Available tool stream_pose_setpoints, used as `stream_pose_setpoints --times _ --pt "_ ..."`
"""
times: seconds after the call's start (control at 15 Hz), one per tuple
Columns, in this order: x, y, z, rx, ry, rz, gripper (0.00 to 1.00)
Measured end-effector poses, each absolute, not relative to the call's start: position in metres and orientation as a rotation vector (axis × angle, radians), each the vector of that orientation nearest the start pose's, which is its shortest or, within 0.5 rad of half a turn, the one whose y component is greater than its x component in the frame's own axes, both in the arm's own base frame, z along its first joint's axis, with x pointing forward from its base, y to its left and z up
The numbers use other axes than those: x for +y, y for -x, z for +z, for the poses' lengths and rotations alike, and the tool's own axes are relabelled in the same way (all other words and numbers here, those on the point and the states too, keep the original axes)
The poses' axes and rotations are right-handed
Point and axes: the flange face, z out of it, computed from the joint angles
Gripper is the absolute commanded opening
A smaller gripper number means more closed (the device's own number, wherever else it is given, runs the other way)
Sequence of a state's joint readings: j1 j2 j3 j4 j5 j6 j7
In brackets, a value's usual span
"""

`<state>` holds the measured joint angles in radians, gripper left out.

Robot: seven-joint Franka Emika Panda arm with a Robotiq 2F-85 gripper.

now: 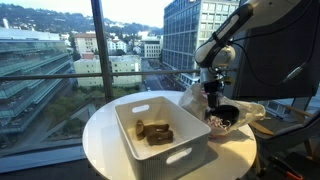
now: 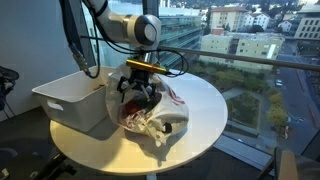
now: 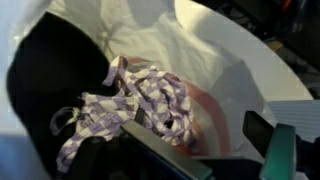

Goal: Pick up the brown toy from the plastic and put it in the white basket, pick up the orange toy from the plastic and put in the white basket, pick up the black bowl with the checked shirt from the plastic and put it in the white basket, pick up the silver object from the plastic and put it in the white basket

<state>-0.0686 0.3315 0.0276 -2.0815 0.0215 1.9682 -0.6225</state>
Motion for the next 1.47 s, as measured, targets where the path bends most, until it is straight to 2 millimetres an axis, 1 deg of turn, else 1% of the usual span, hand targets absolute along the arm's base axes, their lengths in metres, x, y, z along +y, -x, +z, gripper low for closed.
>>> stream_pose_setpoints --times 0.13,0.27,0.4,0.6,0.8,1.0,1.07,1.13,1.2,1.27,1.47 --pt "-0.029 -0.539 0.221 -0.781 2.85 0.514 1.0" --pt "-0.028 -0.551 0.213 -0.768 2.92 0.405 1.0" --pt "-0.018 -0.562 0.215 -0.781 2.997 0.294 1.0" --pt "0.008 -0.576 0.224 -0.833 3.129 0.167 1.0" --pt "0.029 -0.579 0.223 -0.858 3.172 0.142 1.0" --pt "0.035 -0.582 0.208 -0.881 3.182 0.171 1.0" --pt "0.033 -0.583 0.2 -0.884 3.187 0.188 0.75" --pt "0.031 -0.585 0.192 -0.883 3.191 0.204 0.75" --pt "0.028 -0.587 0.186 -0.878 3.192 0.214 0.68" --pt "0.026 -0.59 0.183 -0.873 3.194 0.219 0.58" --pt "0.025 -0.593 0.183 -0.863 3.199 0.211 0.36"
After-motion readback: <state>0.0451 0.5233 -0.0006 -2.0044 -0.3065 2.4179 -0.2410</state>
